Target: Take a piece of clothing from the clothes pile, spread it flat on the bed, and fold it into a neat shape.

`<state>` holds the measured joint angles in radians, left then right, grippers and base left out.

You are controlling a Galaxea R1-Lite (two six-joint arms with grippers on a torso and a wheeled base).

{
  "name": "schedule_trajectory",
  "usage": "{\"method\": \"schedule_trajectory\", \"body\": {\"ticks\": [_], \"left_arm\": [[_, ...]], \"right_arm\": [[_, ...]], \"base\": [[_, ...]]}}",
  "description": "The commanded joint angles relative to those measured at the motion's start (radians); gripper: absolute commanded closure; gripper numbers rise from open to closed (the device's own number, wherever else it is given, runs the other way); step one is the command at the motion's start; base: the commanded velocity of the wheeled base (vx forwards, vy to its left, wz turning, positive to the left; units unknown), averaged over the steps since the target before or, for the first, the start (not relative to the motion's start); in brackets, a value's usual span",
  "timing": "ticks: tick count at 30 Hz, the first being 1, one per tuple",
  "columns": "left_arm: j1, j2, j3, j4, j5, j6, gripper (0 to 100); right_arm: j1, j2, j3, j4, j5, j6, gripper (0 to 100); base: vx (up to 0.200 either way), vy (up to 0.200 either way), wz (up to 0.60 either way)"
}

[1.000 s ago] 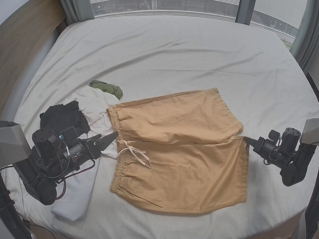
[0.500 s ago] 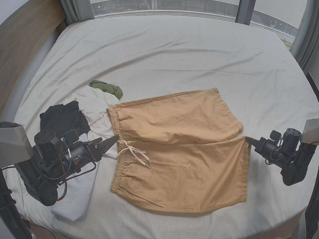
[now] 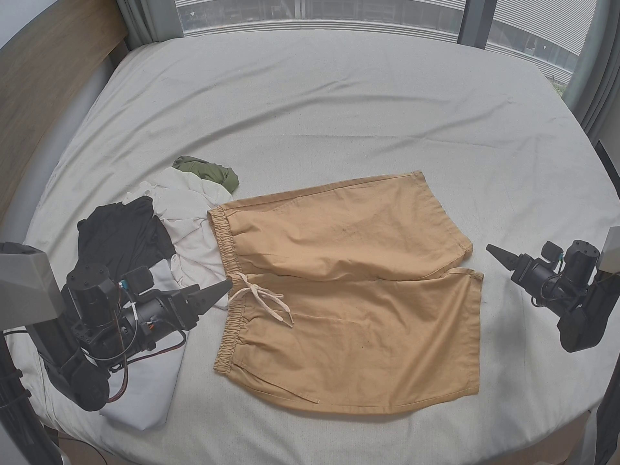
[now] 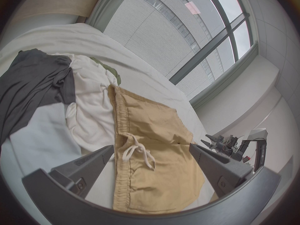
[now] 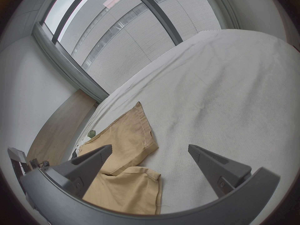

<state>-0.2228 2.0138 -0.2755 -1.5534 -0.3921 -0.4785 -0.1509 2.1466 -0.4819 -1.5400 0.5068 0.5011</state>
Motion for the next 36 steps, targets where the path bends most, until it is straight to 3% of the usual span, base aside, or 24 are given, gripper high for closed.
{"method": "schedule_trajectory", "body": {"ticks": [1, 17, 25, 36], "left_arm": [[-0.003, -0.007, 0.078, -0.001, -0.002, 0.003, 0], [-0.036, -0.009, 0.23, 0.003, -0.001, 0.015, 0], [-0.035, 0.085, 0.24, 0.001, 0.002, 0.069, 0], [-0.038, 0.174, 0.243, 0.001, -0.001, 0.072, 0]], "right_arm": [[0.004, -0.051, 0.037, 0.001, 0.025, -0.016, 0], [0.048, -0.088, 0.086, 0.0, 0.041, -0.073, 0], [0.05, -0.086, 0.086, 0.0, 0.039, -0.076, 0], [0.05, -0.086, 0.086, 0.0, 0.039, -0.076, 0]], "base": [[0.0, 0.0, 0.0], [0.0, 0.0, 0.0], [0.0, 0.0, 0.0], [0.0, 0.0, 0.0]]}}
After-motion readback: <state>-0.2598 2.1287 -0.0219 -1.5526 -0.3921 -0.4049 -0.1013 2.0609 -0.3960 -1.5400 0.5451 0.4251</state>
